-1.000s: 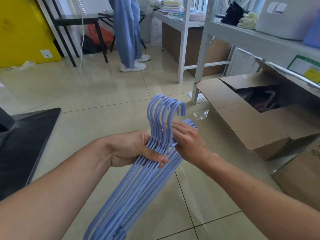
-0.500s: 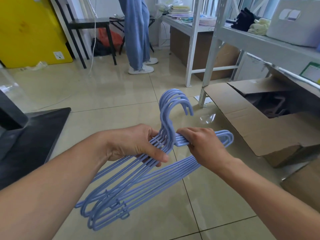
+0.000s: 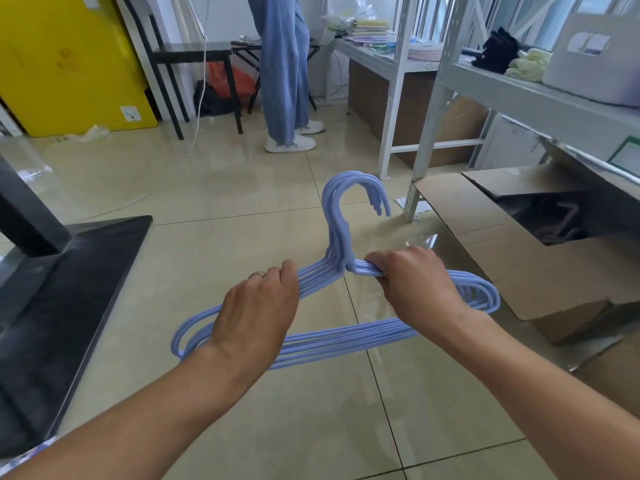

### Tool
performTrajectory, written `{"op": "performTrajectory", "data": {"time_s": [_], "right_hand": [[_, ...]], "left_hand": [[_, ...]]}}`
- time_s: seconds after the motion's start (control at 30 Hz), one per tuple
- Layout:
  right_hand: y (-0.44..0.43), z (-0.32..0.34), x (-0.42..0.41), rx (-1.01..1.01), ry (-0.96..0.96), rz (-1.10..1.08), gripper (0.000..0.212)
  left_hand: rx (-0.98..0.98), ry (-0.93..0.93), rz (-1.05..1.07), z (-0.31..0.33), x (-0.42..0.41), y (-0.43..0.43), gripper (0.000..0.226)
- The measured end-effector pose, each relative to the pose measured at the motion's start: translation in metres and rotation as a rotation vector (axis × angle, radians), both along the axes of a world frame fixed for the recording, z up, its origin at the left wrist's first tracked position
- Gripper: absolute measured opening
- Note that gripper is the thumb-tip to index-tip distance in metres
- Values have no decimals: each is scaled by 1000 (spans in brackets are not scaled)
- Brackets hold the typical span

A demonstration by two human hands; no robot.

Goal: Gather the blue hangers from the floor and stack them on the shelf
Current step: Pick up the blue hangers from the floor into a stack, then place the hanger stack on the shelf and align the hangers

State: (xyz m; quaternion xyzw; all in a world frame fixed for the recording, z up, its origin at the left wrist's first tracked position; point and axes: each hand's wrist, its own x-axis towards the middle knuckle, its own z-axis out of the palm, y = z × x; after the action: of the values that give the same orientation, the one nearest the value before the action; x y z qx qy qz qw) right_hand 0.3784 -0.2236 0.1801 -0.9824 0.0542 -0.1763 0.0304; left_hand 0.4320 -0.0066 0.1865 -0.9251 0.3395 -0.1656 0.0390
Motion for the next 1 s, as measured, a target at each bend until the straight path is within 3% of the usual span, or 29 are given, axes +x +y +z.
{"op": "performTrajectory", "data": {"time_s": [0.33,0.63,0.8,1.0], "right_hand": [[-4,5,7,-79,147,-91,26],[-10,57,26,-128,319,-173,27],[-25,151,22,-82,435,-225,24],[-41,315,3,-14,487,-298,17]], "left_hand": [[-117,213,-69,1,28,-13,35],[-195,300,-151,32,61,-33,37],[-140,407,-197,128,71,-55,44],[-105,448,-285,290,67,-79,43]]}}
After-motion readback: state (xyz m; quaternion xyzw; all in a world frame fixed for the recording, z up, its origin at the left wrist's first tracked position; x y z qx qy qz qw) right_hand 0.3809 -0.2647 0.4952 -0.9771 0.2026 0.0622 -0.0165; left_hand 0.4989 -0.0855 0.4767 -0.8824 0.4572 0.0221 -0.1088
